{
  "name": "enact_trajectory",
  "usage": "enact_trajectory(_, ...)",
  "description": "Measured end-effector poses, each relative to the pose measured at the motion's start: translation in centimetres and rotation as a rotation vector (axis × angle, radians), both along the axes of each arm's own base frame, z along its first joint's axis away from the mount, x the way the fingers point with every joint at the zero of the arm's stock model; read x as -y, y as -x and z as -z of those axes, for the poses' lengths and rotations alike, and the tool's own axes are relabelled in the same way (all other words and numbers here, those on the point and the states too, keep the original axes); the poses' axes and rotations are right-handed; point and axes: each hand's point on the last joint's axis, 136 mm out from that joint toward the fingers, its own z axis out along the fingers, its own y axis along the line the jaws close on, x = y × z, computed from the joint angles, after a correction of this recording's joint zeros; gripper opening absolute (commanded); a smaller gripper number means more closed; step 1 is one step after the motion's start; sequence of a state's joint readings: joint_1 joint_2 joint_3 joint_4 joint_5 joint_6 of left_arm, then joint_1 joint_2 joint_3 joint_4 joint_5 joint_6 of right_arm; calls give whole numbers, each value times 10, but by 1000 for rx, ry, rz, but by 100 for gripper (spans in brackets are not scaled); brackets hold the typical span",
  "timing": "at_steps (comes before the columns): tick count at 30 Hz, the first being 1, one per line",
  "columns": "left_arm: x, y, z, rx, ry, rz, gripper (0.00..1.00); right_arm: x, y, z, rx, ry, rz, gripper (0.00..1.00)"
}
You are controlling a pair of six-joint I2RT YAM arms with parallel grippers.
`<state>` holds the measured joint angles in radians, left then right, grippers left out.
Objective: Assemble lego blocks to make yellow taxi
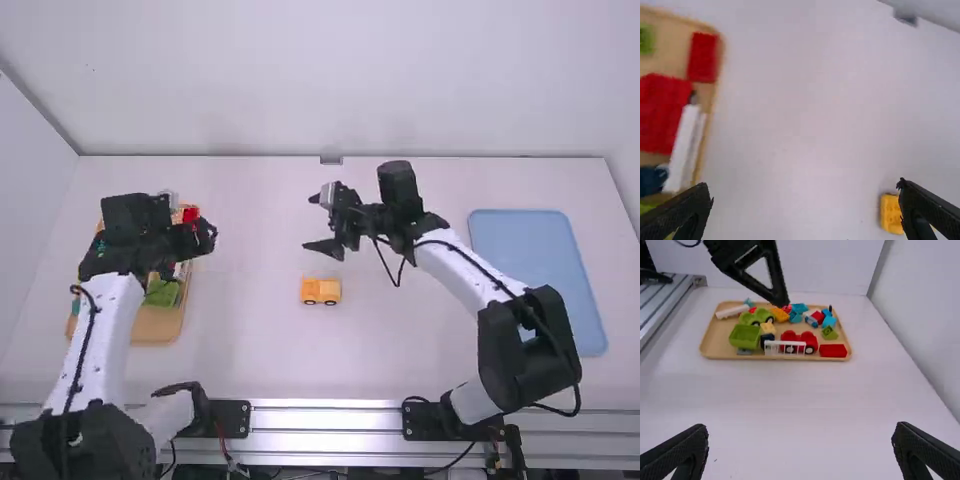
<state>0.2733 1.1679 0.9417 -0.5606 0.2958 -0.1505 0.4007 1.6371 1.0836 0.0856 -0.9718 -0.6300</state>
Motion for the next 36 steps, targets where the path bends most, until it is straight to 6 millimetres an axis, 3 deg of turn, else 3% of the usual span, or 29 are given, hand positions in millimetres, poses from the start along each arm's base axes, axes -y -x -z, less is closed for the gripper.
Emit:
enact_trajectory(5,-34,9,-1,-28,1,-253,99,-11,-3,3,-5,59,51,98)
enact_trajectory(8,-52,27,6,-101,8,-382,99,-18,-1,6,9,81,61,98)
enact_trajectory(11,-69,45,1,-160,11,-493,99,-19,-2,8,12,93,75,98)
enact_trajectory(18,-111,63,-56,-178,-26,-721,99,-6,-12,3,12,67,90,98)
enact_trajectory(21,-123,57,-64,-190,-25,-745,99,-3,-14,3,9,63,93,98)
enact_trajectory(25,-138,53,-53,-321,-5,-765,99,-2,-13,4,-1,63,90,98)
enact_trajectory(28,-151,39,-39,-412,3,-749,99,-2,-12,4,-1,63,85,98)
enact_trajectory(31,-166,15,-16,-502,3,-710,99,-2,-11,4,-2,62,82,98)
enact_trajectory(36,-177,-4,18,-592,14,-685,99,-2,-11,4,-5,61,83,98)
